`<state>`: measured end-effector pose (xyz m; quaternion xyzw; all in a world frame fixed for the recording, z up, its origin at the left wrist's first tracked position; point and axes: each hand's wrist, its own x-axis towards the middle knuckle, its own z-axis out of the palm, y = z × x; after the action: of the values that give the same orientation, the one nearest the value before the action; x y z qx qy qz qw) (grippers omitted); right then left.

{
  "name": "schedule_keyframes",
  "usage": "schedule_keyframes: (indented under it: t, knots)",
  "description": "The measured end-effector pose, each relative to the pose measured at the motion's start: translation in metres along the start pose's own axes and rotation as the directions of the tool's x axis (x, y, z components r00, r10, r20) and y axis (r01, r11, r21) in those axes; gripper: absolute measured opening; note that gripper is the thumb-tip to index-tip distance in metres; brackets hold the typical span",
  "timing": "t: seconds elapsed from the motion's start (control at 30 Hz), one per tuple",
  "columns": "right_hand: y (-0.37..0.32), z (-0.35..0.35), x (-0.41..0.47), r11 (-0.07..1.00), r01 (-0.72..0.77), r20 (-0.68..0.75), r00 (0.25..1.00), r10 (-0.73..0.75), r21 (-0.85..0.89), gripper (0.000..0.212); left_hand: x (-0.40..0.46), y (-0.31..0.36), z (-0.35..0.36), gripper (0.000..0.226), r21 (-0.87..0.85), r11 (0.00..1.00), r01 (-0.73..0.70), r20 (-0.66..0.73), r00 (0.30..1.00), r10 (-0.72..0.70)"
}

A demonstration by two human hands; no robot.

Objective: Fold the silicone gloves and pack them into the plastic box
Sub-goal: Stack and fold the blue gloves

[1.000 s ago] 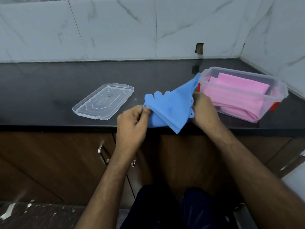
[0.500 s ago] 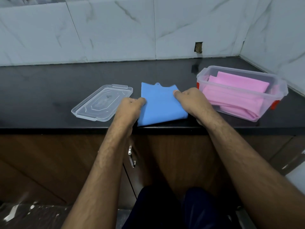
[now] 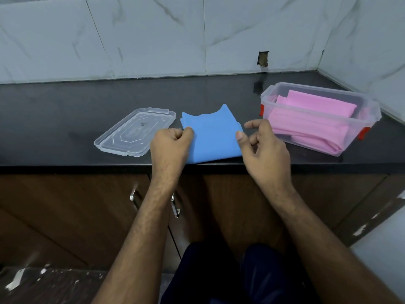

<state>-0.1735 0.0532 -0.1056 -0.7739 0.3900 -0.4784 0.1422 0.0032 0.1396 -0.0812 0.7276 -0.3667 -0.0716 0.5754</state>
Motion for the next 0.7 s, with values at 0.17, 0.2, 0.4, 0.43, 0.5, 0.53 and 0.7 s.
schedule_keyframes:
  t: [0.17, 0.2, 0.4, 0.43, 0.5, 0.53, 0.7]
  knots:
    - [-0.002, -0.004, 0.005, 1.0, -0.027, 0.092, 0.995, 0.027, 0.003, 0.022, -0.012, -0.005, 0.002, 0.047, -0.03, 0.999, -0.026, -0.124, 0.992, 0.022]
    - [-0.003, -0.004, 0.005, 1.0, -0.021, 0.1, 0.995, 0.02, 0.008, 0.021, -0.014, -0.005, 0.004, 0.041, -0.033, 0.999, -0.024, -0.149, 0.989, 0.019]
    - [-0.002, -0.012, -0.013, 0.978, 0.207, 0.064, 0.976, -0.208, 0.022, 0.017, -0.014, -0.004, 0.005, 0.022, 0.016, 1.0, -0.021, -0.121, 0.992, 0.023]
    - [0.001, -0.013, -0.017, 0.971, 0.237, 0.059, 0.969, -0.238, 0.026, 0.019, -0.014, -0.005, 0.004, 0.021, 0.021, 1.0, -0.021, -0.106, 0.994, 0.023]
    - [0.003, -0.014, -0.021, 0.968, 0.251, 0.05, 0.966, -0.252, 0.02, 0.022, -0.014, -0.006, 0.001, 0.019, 0.027, 1.0, -0.013, -0.096, 0.995, 0.015]
    - [0.003, -0.015, -0.021, 0.969, 0.246, 0.056, 0.967, -0.247, 0.019, 0.022, -0.014, -0.006, 0.0, 0.019, 0.032, 0.999, -0.009, -0.1, 0.995, 0.012]
    - [-0.003, -0.021, -0.02, 0.963, 0.267, 0.142, 0.955, -0.26, -0.037, 0.023, -0.015, -0.004, -0.002, 0.02, 0.068, 0.998, -0.02, -0.086, 0.996, 0.025]
